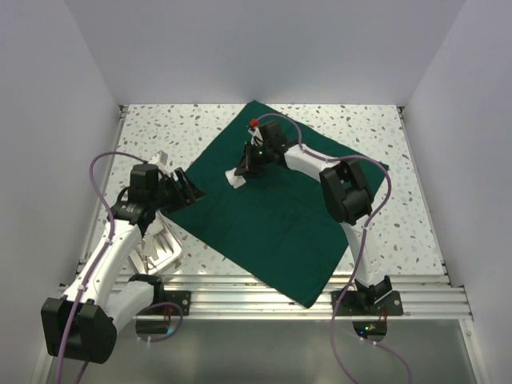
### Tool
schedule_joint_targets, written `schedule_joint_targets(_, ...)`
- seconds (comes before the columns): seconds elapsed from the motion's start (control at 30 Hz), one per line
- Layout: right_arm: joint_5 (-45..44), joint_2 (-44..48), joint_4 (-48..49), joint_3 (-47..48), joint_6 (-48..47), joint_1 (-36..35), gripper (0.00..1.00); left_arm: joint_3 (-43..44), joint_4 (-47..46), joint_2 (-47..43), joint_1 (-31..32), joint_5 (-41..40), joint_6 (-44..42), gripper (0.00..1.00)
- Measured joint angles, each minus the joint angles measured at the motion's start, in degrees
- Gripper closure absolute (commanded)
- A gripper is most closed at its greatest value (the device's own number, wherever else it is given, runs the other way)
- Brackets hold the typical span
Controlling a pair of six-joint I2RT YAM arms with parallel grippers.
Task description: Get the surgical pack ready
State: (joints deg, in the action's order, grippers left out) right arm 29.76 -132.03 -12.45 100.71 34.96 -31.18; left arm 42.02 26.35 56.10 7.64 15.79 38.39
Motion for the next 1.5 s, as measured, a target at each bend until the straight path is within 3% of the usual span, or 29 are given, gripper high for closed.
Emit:
schedule_joint_targets(0.77, -2.3, -2.1, -5.2, 1.3, -3.8, 0.0, 1.00, -0.7, -0.2, 0.7, 0.0, 0.0, 0.0, 0.30)
schedule_joint_targets(0.87, -3.0, -3.1, -5.9, 2.1, -4.6, 0.0, 0.93, -0.7, -0.2, 0.9, 0.0, 0.0, 0.0, 0.30)
schedule_joint_targets(0.97, -3.8, -3.2, -6.7, 3.0, -6.0, 0.0, 0.74, -0.7, -0.2, 1.1, 0.0, 0.0, 0.0, 0.30)
schedule_joint_targets(1.03, -3.8, -3.1, -7.0, 3.3, -7.0, -0.1, 0.67, -0.7, -0.2, 1.2, 0.0, 0.0, 0.0, 0.30)
schedule_joint_targets(1.3, -7.6, -1.5, -11.3, 4.3, -12.6, -0.3, 0.54, -0.7, -1.3, 1.9, 0.0, 0.1, 0.0, 0.30)
schedule_joint_targets(1.5, -9.3, -2.0, -15.6, 8.7, -16.5, -0.3, 0.54, -0.7, -1.6, 1.9, 0.3, 0.0, 0.0, 0.30)
